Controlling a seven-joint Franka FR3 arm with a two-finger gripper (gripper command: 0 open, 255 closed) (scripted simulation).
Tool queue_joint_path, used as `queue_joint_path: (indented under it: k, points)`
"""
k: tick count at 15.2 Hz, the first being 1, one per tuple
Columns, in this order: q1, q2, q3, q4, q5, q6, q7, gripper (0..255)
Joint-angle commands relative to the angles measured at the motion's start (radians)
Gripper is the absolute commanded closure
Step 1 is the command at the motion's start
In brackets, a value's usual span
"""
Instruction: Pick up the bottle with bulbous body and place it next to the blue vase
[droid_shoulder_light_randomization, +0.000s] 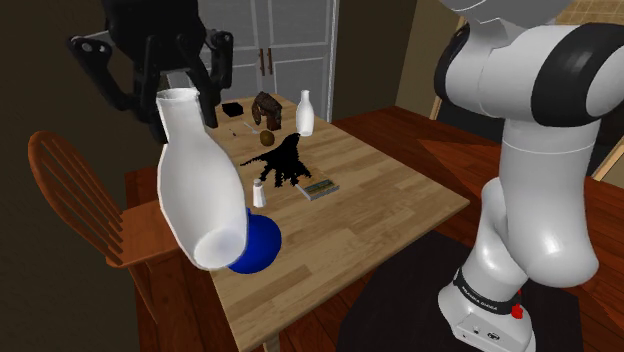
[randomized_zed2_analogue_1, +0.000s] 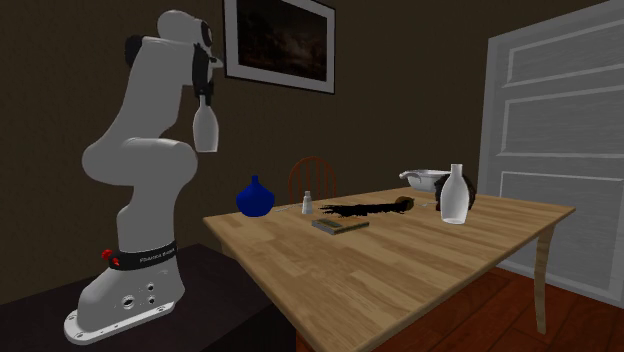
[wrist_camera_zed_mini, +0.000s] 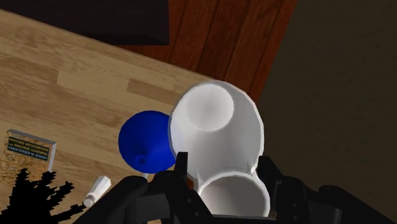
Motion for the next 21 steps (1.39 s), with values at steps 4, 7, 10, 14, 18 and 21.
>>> queue_joint_path:
  k: [4,7,10,14,18,21]
  points:
    - [-0.052,-0.083,-0.002,-0.194,0.049,0.119,-0.010,255]
    - [-0.070,-0.119,-0.006,-0.286,0.069,0.178,-0.017,255]
    - [-0.084,-0.148,-0.009,-0.366,0.084,0.232,-0.023,255]
    - [-0.096,-0.179,-0.013,-0.460,0.100,0.300,-0.029,255]
    - [-0.105,-0.202,-0.016,-0.543,0.112,0.362,-0.035,255]
    - [-0.109,-0.215,-0.019,-0.600,0.118,0.407,-0.037,255]
